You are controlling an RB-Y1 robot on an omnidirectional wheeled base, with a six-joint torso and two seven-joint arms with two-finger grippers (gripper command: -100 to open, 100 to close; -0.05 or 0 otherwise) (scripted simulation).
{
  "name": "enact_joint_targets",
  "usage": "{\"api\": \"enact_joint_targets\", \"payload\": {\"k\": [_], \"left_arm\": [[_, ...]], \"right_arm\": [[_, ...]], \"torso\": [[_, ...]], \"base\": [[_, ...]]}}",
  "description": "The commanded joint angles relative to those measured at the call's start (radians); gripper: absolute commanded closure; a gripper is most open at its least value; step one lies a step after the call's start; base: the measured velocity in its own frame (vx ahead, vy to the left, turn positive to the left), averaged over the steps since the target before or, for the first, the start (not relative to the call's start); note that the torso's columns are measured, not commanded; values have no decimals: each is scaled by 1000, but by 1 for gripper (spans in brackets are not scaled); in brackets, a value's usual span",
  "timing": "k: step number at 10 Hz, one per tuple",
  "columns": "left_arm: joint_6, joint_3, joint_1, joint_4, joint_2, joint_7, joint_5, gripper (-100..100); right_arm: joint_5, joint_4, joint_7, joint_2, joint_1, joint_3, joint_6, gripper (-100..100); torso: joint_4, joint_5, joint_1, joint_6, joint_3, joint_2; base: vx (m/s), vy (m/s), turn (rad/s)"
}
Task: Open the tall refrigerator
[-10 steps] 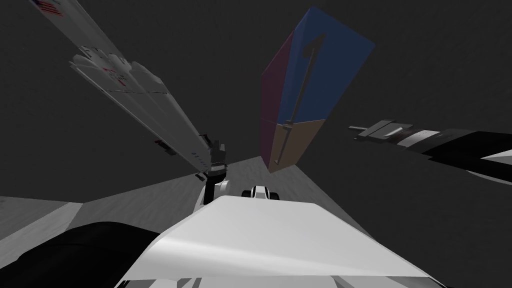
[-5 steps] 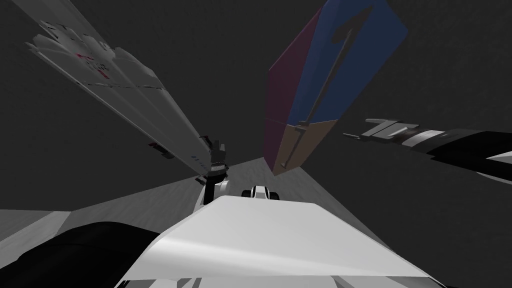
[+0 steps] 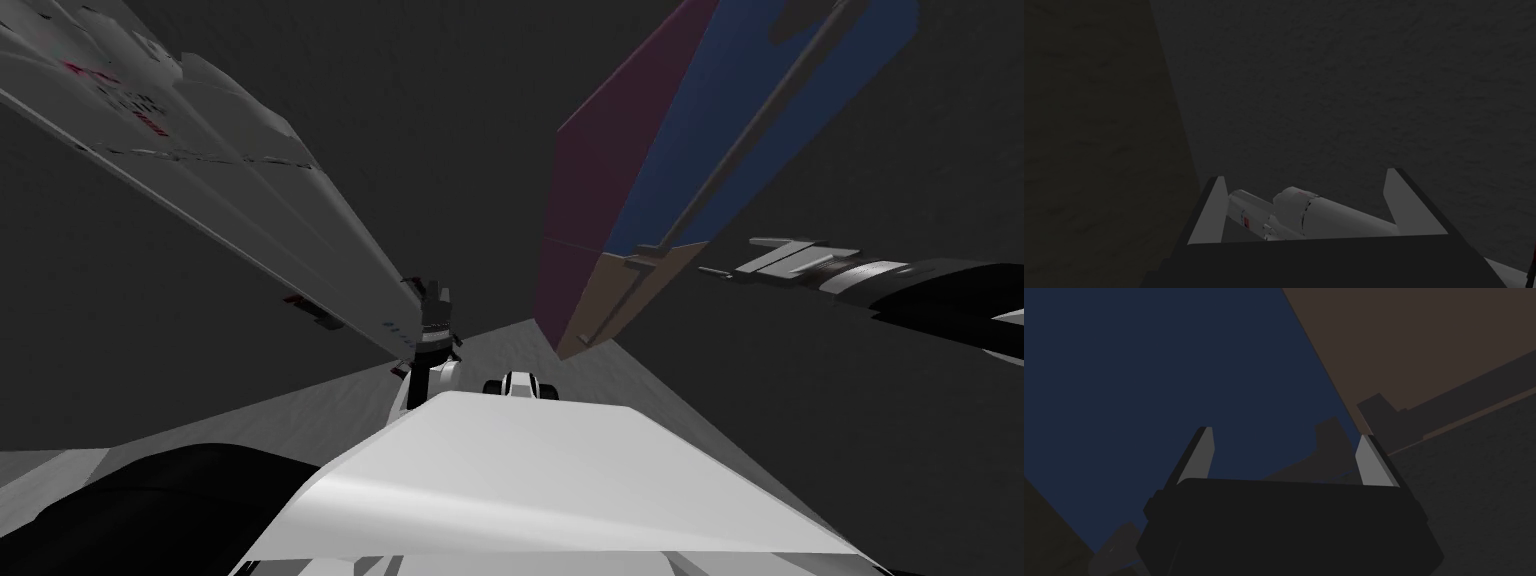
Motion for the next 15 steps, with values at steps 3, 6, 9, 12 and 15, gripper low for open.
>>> {"api": "enact_joint_targets", "payload": {"k": [3,6,9,12,15], "left_arm": [[0,0,0,0,0,0,0,0],[0,0,0,0,0,0,0,0],[0,0,0,0,0,0,0,0],[0,1,-1,0,1,0,0,0],[0,1,-1,0,1,0,0,0]], "right_arm": [[16,50,-6,-20,11,5,51,-100],[25,77,-10,-31,18,8,81,-100],[24,66,-11,-26,25,-2,79,100],[7,30,-4,-18,19,-5,39,100],[-19,-23,7,-7,9,-10,-18,100]], "torso": [[0,0,-1,0,0,0],[-1,0,-1,-2,-1,-2],[0,-2,-6,0,1,2],[5,-1,-14,3,4,8],[2,1,-11,1,-4,-4]], "base": [[110,198,-15],[131,194,-27],[23,44,-3],[-150,-214,59],[-180,-280,19]]}}
